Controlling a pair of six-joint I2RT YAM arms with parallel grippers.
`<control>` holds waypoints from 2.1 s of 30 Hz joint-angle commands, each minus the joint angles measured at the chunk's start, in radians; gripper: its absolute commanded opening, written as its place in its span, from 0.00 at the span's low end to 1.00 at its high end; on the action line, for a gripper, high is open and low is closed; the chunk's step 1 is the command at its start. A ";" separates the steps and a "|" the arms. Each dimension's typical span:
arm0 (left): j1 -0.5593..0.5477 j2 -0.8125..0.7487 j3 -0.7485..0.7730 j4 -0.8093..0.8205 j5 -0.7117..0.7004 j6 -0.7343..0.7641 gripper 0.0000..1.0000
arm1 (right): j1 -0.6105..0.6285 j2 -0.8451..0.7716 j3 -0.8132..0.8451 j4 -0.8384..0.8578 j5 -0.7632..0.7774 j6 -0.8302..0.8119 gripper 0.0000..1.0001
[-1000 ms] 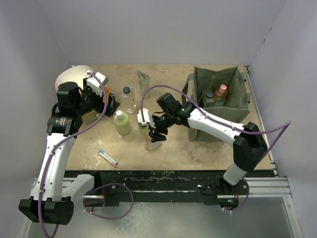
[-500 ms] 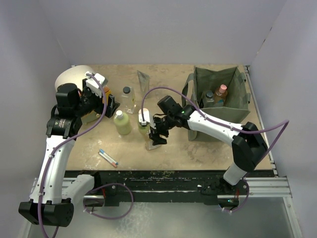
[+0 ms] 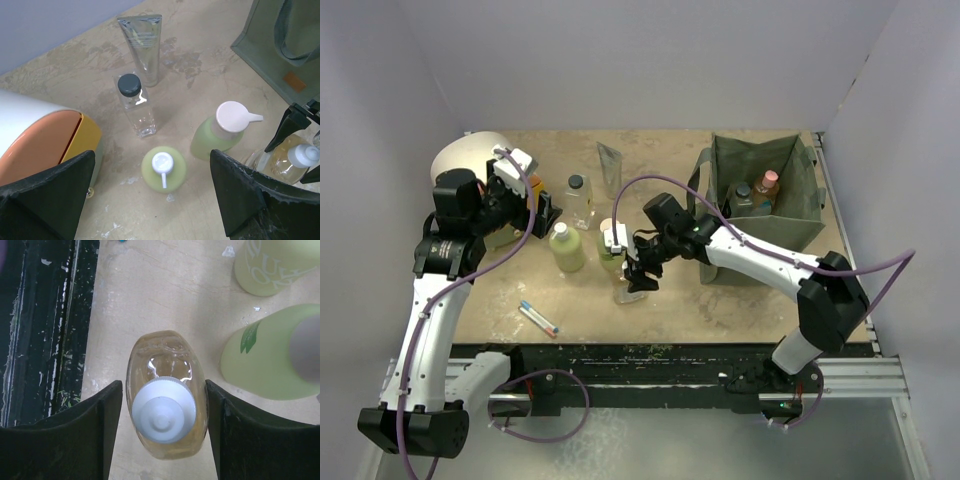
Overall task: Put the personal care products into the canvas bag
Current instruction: Pick up the care product from the center of the board, then place the care product in the canvas bag.
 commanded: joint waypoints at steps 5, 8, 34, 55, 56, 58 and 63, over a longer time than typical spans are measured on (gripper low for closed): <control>0.007 -0.021 -0.002 0.044 0.026 -0.016 0.99 | -0.002 -0.033 -0.001 0.038 -0.036 0.007 0.62; 0.006 -0.021 -0.003 0.044 0.029 -0.016 0.99 | -0.003 -0.033 -0.007 0.050 -0.033 0.015 0.60; 0.012 -0.026 -0.018 0.060 -0.054 0.022 0.99 | -0.091 -0.198 0.304 -0.166 -0.036 0.018 0.00; 0.021 0.026 0.020 0.055 -0.020 -0.010 0.99 | -0.260 -0.248 0.937 -0.308 0.340 0.306 0.00; 0.021 0.026 0.021 0.054 -0.017 -0.012 0.99 | -0.282 -0.248 0.960 -0.310 0.361 0.322 0.00; 0.021 0.025 0.021 0.055 -0.012 -0.014 0.99 | -0.333 -0.245 1.005 -0.314 0.393 0.350 0.00; 0.021 0.021 0.020 0.055 0.006 -0.017 0.99 | -0.450 -0.253 1.008 -0.296 0.458 0.410 0.00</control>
